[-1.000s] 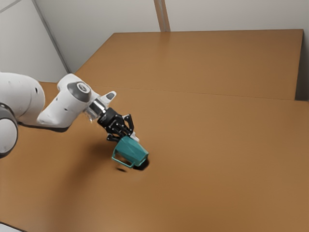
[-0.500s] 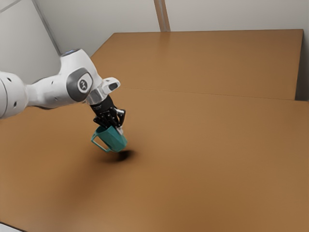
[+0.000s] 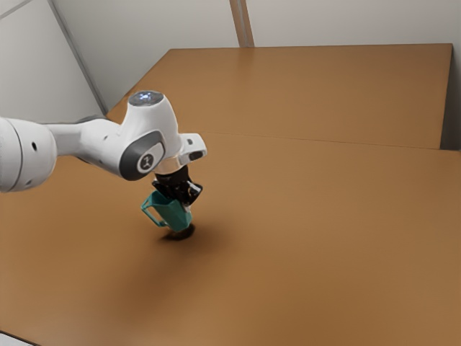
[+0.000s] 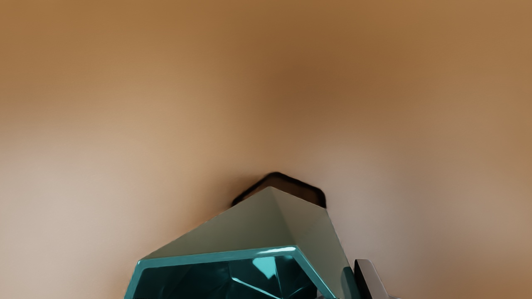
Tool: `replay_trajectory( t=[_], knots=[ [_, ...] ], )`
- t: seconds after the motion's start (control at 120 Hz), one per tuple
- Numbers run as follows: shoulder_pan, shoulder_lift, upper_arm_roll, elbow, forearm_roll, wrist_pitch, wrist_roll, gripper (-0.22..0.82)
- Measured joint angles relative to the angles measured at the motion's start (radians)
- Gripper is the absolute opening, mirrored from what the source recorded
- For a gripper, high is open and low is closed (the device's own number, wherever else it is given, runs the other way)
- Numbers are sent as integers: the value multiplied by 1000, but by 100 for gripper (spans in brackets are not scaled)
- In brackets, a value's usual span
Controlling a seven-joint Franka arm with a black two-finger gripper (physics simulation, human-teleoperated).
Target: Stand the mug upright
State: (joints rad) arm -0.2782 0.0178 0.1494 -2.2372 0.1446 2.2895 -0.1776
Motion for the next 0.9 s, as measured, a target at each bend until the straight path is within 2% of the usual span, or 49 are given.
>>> replay_trajectory(
  t=[0.133,0.358,0.575,0.75,0.9],
  knots=[
    [12,21,-2,-15,16,27,-25,-17],
    [151,45,-1,-23,22,54,-57,-17],
    [132,62,-1,-45,22,88,-81,-17],
    [148,53,-1,-51,6,102,-80,22],
    [146,17,1,-51,3,101,-77,41]
  ],
)
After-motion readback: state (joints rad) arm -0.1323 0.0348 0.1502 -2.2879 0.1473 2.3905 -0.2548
